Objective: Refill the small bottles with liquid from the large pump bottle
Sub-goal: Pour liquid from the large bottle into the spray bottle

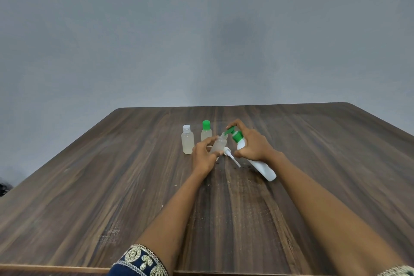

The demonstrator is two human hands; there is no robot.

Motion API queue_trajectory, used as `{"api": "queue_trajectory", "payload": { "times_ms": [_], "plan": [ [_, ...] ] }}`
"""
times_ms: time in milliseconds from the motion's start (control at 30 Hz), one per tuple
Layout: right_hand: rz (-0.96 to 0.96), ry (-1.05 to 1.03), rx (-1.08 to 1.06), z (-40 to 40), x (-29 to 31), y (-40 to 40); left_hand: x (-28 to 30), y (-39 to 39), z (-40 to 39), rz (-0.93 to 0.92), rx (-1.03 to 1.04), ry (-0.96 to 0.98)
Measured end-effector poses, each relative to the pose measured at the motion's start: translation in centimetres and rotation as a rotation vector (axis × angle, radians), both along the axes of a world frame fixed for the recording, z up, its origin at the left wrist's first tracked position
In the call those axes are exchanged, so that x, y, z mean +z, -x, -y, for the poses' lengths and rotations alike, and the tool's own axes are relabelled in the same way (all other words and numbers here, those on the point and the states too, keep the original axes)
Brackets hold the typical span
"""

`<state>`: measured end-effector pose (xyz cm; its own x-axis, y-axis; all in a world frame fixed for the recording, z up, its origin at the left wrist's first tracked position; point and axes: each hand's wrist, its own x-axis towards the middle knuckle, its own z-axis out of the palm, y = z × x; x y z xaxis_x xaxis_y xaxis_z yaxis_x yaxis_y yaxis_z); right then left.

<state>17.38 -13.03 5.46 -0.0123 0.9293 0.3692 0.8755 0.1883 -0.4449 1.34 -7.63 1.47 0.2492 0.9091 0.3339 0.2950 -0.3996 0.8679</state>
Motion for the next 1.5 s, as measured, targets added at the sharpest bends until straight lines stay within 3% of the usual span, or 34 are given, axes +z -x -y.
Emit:
{"api": "queue_trajectory", "payload": {
  "times_ms": [1500],
  "plan": [
    [0.05, -0.03, -0.024, 0.28, 0.1, 0.17, 0.01, 0.01, -0.14, 0.014, -0.007, -0.011]
  ]
}}
